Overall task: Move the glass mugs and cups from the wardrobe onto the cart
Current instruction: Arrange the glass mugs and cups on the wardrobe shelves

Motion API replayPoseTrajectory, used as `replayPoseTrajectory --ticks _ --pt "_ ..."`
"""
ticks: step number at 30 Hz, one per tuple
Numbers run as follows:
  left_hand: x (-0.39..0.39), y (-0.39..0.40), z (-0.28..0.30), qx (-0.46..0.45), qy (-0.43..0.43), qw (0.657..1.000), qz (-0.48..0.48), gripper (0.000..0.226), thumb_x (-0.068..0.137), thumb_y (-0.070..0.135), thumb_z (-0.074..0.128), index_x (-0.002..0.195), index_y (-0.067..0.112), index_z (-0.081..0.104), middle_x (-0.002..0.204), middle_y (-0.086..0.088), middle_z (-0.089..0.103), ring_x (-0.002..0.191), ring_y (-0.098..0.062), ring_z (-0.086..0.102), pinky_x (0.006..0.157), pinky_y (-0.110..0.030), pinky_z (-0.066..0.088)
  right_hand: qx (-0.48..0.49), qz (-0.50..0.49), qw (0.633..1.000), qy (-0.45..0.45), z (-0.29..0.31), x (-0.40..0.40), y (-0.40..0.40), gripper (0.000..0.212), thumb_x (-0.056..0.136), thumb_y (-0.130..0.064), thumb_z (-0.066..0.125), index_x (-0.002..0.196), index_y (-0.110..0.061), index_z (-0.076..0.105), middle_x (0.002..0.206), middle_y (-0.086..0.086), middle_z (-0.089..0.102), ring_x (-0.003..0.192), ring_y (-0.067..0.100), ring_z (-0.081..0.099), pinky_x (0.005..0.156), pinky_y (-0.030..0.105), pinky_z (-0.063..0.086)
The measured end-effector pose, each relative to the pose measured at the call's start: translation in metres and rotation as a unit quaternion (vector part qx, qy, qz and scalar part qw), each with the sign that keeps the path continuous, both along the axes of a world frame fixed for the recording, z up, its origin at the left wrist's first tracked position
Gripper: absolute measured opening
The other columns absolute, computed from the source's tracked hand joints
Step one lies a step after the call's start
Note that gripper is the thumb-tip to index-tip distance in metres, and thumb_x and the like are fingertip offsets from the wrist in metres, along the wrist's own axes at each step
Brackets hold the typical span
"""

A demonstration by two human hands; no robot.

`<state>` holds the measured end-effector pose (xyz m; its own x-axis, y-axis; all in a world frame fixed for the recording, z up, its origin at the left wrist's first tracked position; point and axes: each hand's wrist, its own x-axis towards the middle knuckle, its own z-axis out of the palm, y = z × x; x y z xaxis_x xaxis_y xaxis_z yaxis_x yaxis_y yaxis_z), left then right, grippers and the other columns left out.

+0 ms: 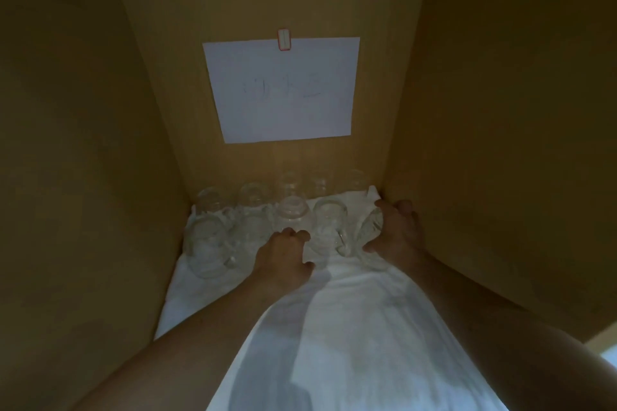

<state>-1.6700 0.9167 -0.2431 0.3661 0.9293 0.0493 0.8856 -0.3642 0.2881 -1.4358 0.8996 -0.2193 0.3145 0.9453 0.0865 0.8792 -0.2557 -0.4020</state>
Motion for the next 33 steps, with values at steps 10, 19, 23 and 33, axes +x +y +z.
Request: replayPoseTrajectory --ticks 10,19,23,33 --pt "-0.007 0.010 -0.012 0.008 0.013 0.999 -0.031 0.056 0.093 0.040 0.064 0.145 0.025 0.049 0.132 -0.002 0.057 0.125 -0.024 0.047 0.092 -0.036 0.051 0.001 0.010 1.000 -0.025 -0.005 -0.018 0.034 0.097 0.067 -0.030 0.091 0.150 -0.025 0.040 0.150 0.012 0.037 0.131 0.035 0.045 0.105 0.043 0.045" --pt "-0.011 0.014 -0.019 0.007 0.011 0.999 -0.036 0.048 0.094 0.038 0.062 0.138 0.021 0.056 0.127 -0.004 0.059 0.125 -0.024 0.044 0.094 -0.036 0.050 -0.051 0.053 0.995 -0.070 -0.013 -0.014 0.043 0.107 0.070 -0.042 0.088 0.157 -0.023 0.028 0.162 0.013 0.021 0.146 0.032 0.028 0.115 0.039 0.030" --pt "-0.008 0.005 -0.015 -0.003 -0.006 1.000 -0.022 0.050 0.095 0.039 0.063 0.141 0.021 0.054 0.131 -0.005 0.058 0.127 -0.025 0.044 0.098 -0.036 0.048 -0.043 0.057 0.995 -0.065 -0.009 -0.010 0.025 0.107 0.072 -0.045 0.086 0.158 -0.026 0.025 0.166 0.013 0.015 0.150 0.033 0.021 0.119 0.039 0.024" --pt "0.003 -0.059 0.011 0.009 -0.035 0.999 0.038 0.056 0.092 0.044 0.065 0.141 0.021 0.053 0.132 -0.008 0.058 0.127 -0.029 0.049 0.097 -0.040 0.051 -0.042 0.103 0.990 -0.090 -0.014 -0.019 -0.059 0.097 0.082 -0.053 0.073 0.159 -0.029 0.018 0.166 0.011 0.014 0.148 0.034 0.022 0.118 0.041 0.029"
